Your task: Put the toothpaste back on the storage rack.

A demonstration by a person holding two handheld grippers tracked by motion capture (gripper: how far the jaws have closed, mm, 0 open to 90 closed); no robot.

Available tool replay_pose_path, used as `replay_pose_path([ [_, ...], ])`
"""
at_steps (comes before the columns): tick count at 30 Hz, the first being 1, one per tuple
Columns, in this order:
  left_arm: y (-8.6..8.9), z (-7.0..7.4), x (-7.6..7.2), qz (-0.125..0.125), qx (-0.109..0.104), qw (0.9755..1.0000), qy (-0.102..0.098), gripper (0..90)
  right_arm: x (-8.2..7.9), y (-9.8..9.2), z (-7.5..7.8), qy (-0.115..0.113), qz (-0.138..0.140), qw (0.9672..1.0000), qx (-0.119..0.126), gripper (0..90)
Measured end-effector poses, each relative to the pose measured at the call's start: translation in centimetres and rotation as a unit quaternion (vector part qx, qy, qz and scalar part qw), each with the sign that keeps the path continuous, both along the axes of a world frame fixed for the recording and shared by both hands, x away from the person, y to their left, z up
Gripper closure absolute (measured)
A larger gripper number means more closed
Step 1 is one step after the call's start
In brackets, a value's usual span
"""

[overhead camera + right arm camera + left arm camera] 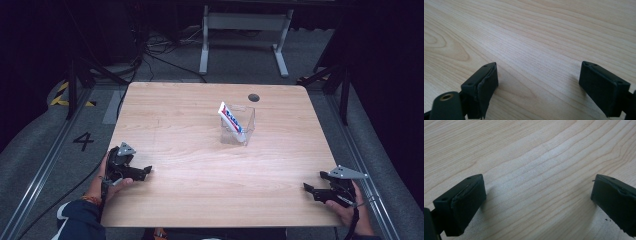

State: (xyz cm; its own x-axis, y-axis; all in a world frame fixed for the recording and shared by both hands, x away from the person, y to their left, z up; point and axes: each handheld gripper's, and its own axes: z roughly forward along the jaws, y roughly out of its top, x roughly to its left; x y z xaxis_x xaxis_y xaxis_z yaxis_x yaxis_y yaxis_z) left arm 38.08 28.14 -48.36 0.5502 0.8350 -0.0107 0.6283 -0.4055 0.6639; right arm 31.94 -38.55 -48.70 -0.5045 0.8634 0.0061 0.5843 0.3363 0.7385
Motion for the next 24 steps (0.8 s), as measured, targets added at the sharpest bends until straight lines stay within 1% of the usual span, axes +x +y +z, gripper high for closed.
replay_pose_path([
  [7, 0.01, 0.02, 0.04, -0.001, 0.001, 1.0000, 0.001, 0.2, 0.00, 0.00, 0.00, 0.000, 0.000, 1.0000, 0.000, 15.8],
  [9, 0.03, 0.01, 0.10, -0.001, 0.003, 1.0000, -0.003, 0.1, 0.00, 0.00, 0.00, 0.000, 0.000, 1.0000, 0.000, 15.8],
  [13, -0.02, 0.01, 0.11, 0.000, 0.000, 1.0000, 0.001, 0.1, -0.05, 0.03, 0.01, 0.000, -0.004, 1.0000, 0.001, 15.8],
  [18, -0.04, 0.01, 0.13, 0.000, 0.000, 1.0000, 0.000, 0.2, -0.06, 0.04, 0.01, 0.000, -0.004, 1.0000, 0.002, 15.8],
  [21, -0.04, 0.00, 0.20, 0.000, 0.003, 1.0000, -0.004, 0.2, -0.07, 0.03, 0.01, 0.000, -0.005, 1.0000, 0.002, 15.7],
  [23, -0.11, -0.01, 0.16, 0.002, -0.001, 1.0000, -0.001, 0.1, -0.07, 0.03, 0.01, 0.000, -0.006, 1.0000, 0.001, 15.8],
  [24, -0.08, 0.00, 0.18, 0.001, 0.000, 1.0000, -0.002, 0.2, -0.08, 0.03, 0.01, 0.000, -0.006, 1.0000, 0.001, 15.8],
])
